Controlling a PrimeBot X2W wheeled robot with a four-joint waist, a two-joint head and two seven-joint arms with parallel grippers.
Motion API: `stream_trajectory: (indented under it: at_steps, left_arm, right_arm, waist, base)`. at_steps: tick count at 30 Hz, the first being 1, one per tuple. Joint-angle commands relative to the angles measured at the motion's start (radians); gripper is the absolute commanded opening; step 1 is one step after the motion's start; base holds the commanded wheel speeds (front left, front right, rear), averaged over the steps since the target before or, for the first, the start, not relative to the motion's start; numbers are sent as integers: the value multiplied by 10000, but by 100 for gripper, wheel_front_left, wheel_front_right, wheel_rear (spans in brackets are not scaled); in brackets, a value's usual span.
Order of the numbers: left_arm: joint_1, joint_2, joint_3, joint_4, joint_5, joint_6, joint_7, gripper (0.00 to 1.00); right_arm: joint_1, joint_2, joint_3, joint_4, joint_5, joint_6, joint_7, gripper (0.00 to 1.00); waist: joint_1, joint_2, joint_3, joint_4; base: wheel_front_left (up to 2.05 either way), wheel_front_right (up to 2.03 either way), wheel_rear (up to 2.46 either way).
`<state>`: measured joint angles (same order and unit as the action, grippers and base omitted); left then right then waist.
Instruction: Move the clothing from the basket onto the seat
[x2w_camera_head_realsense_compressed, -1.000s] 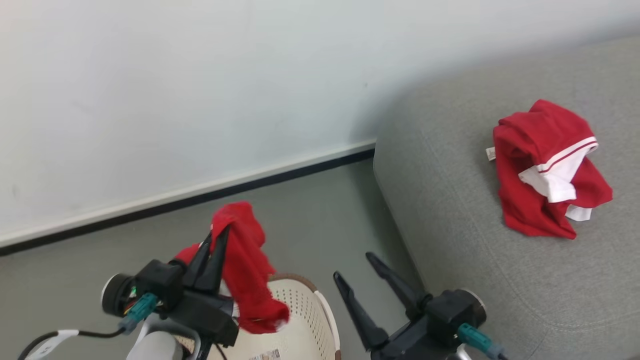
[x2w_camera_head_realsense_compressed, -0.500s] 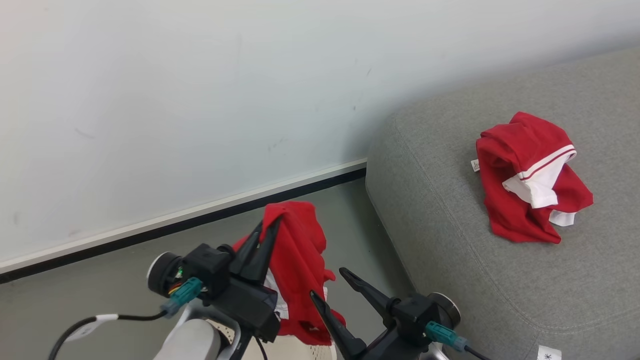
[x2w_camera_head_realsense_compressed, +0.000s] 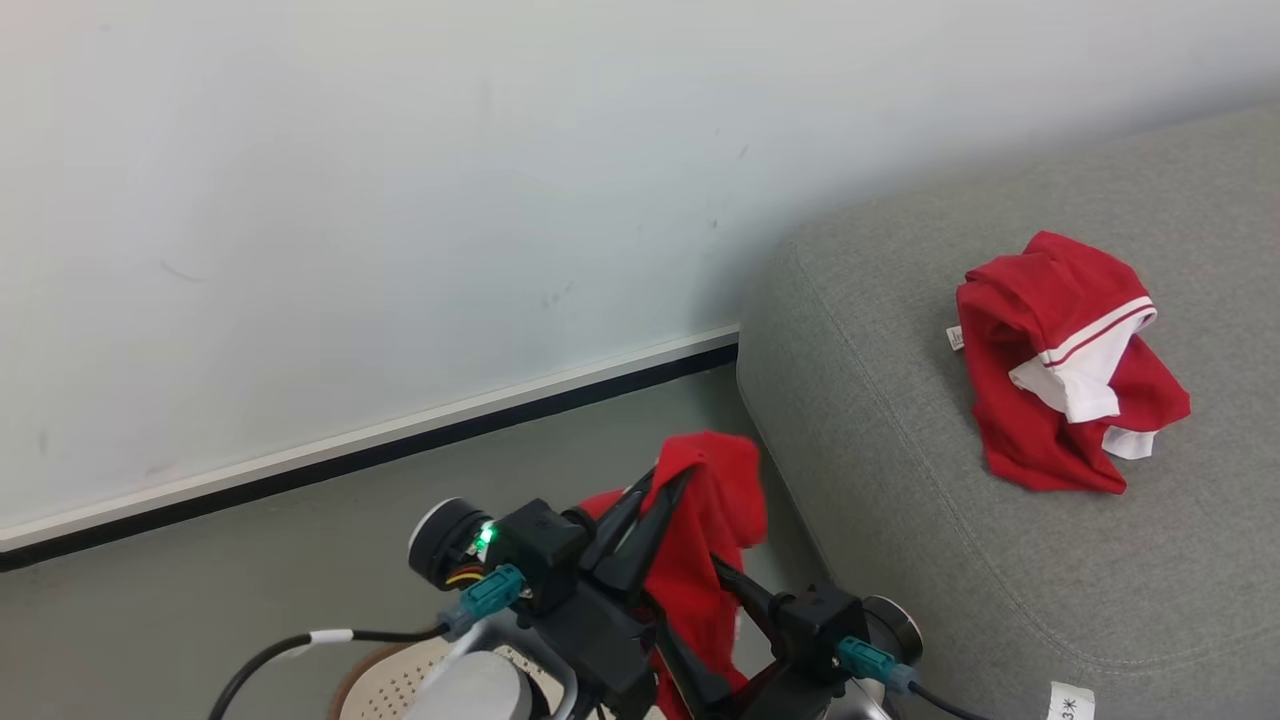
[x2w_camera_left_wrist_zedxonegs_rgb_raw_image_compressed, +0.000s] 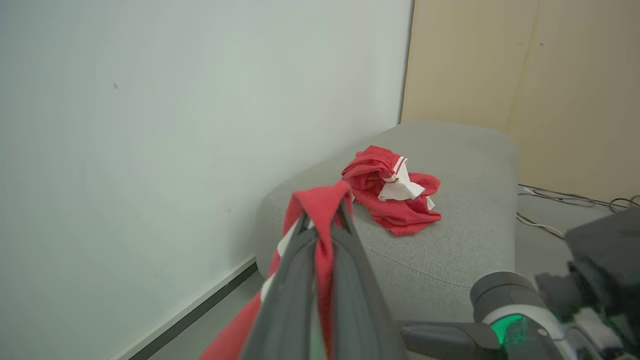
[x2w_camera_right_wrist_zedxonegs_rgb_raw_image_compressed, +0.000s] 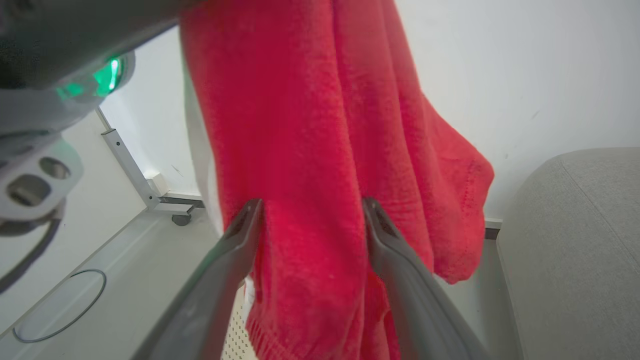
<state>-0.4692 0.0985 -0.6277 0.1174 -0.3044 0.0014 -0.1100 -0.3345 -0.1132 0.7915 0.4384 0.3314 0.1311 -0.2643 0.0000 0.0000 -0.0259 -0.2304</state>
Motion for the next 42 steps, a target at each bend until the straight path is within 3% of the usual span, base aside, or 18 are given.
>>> stream_trajectory:
  at_steps: [1, 6, 7, 8, 9, 22, 23, 26, 42]
  left_arm:
    - [-64, -13, -88, -119, 69, -42, 49, 0]
    - [-92, -71, -270, -233, 24, -56, 177, 0]
    - [-93, -78, -304, -252, 14, -62, 204, 0]
    - [-91, -72, -332, -267, 8, -68, 211, 0]
    - [-82, -54, -347, -265, -4, -75, 222, 0]
    - [-252, 171, -228, 291, -81, -9, -73, 0]
    - [-249, 169, -223, 312, -85, 5, -92, 12]
    - [-257, 176, -217, 365, -114, 35, -131, 100]
    - [-414, 360, -170, 271, -172, 244, -78, 100]
  right_arm:
    - [-42, 78, 41, 77, -117, -6, -13, 100]
    - [-95, 99, 154, 216, -150, -6, -13, 100]
    - [-120, 100, 148, 215, -148, -6, -13, 94]
    - [-135, 98, 139, 197, -156, -6, -13, 34]
    - [-145, 87, 126, 167, -182, -6, -13, 0]
    - [-135, -144, -425, -693, -517, -6, -13, 0]
    - [-136, -162, -468, -757, -545, -6, -13, 0]
    - [-113, -209, -634, -921, -622, -6, -13, 0]
    - [-229, -195, -1376, -1452, -915, -6, -13, 0]
  waist:
    - [0, 0, -18, 44]
    - [0, 0, -39, 142]
    - [0, 0, -36, 157]
    - [0, 0, -28, 172]
    - [0, 0, -18, 187]
    - [0, 0, 149, 124]
    - [0, 0, 149, 116]
    - [0, 0, 150, 95]
    - [0, 0, 402, -654]
  base:
    - [0, 0, 0]
    - [0, 0, 0]
    - [0, 0, 0]
    - [0, 0, 0]
    - [0, 0, 0]
    - [0, 0, 0]
    - [0, 0, 0]
    - [0, 0, 0]
    - [0, 0, 0]
